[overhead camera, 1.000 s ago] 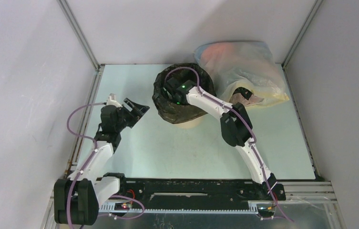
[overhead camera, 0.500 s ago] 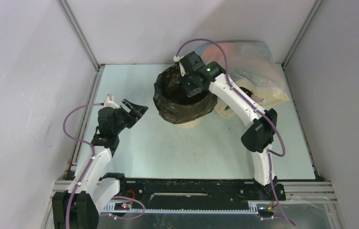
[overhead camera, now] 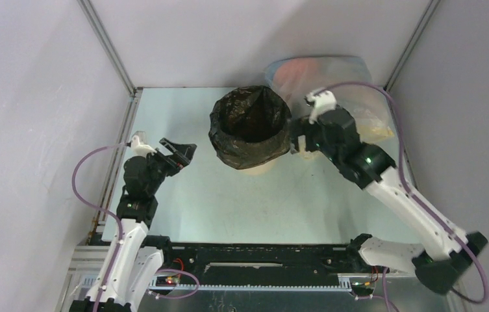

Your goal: Put the trash bags into the trash bin

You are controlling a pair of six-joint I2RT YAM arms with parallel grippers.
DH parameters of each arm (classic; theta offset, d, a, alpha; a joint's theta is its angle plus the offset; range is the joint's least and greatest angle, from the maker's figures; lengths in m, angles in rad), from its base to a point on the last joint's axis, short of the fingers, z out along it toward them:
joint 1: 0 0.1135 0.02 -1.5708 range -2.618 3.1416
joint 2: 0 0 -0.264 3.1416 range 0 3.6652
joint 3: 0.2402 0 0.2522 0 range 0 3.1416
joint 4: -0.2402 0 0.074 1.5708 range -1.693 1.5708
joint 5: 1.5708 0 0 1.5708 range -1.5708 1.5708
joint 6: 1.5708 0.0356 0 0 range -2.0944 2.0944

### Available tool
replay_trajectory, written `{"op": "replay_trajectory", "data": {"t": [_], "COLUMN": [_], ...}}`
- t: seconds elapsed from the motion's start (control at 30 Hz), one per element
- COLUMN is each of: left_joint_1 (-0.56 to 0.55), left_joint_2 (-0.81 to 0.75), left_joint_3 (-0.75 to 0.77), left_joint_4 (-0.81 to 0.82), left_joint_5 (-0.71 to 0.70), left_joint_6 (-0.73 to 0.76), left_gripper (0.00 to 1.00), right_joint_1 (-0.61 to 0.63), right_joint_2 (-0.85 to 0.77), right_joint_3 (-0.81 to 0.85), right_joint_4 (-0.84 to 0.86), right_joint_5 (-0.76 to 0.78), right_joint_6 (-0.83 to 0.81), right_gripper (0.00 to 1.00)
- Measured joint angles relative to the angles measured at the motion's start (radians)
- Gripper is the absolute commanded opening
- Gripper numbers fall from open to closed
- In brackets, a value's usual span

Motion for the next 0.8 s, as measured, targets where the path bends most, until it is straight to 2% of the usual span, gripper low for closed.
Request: {"op": "replay_trajectory", "data": {"t": [0.2,0.4,0.57,0.7,0.8], "left_joint_1": [-0.002,-0.002,-0.002,-0.002,-0.002], "left_joint_2": [-0.067,-0.101,-0.109,-0.080,-0.040], "left_joint_3": [-0.078,-0.168,-0.207,-0.257,-0.277], "left_joint_4": [0.016,0.037,0.139,0.220,0.270], "left_joint_5": [-0.045,-0.150,-0.248,-0.320,-0.383], "left_joint_6": [0.045,0.144,0.258,0.350,0.403], "left_gripper": [1.00,1.00,1.00,1.00,1.00], "right_joint_1": [-0.072,-0.151,-0.234,-0.282,-0.343], "right_joint_2": [-0.309,-0.459,-0.487,-0.456,-0.442], "right_joint_3": [-0.415,-0.760,-0.923,-0.956,-1.006], "right_joint_4": [0.228,0.466,0.623,0.734,0.855], "right_joint_5": [0.148,0.238,0.267,0.272,0.220], "right_joint_6": [0.047,0.065,0.060,0.018,-0.039], "right_gripper": [1.00,1.00,1.00,1.00,0.99]}}
